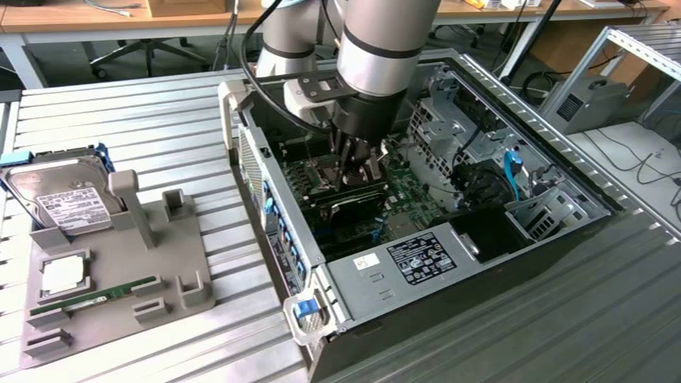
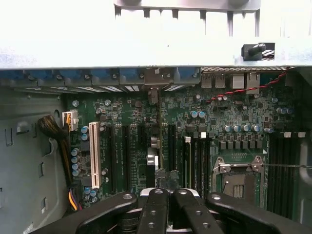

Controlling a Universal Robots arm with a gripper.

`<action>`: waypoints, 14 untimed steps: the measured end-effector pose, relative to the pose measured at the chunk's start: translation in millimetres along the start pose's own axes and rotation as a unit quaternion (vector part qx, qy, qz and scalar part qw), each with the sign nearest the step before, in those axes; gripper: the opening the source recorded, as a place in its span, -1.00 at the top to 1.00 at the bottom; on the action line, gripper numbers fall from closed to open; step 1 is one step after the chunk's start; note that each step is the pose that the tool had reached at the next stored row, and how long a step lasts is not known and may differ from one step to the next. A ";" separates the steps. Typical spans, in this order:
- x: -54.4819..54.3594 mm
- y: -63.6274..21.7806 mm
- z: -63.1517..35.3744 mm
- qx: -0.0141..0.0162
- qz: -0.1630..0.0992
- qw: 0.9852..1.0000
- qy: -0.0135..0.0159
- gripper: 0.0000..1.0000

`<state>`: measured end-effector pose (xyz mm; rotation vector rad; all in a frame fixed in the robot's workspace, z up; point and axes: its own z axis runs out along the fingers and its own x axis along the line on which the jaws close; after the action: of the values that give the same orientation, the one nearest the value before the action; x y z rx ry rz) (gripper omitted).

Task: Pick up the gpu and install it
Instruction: 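Press down on the gpu until it lock into place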

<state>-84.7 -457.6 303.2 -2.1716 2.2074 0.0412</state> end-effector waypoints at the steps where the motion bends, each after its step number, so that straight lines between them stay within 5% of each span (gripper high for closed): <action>1: 0.0 0.0 0.0 0.000 0.000 1.000 0.000 0.79; 14: -0.2 -10.9 0.0 0.000 0.000 1.000 0.000 0.79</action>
<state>-73.8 -457.6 303.3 -2.1716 2.2077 0.0412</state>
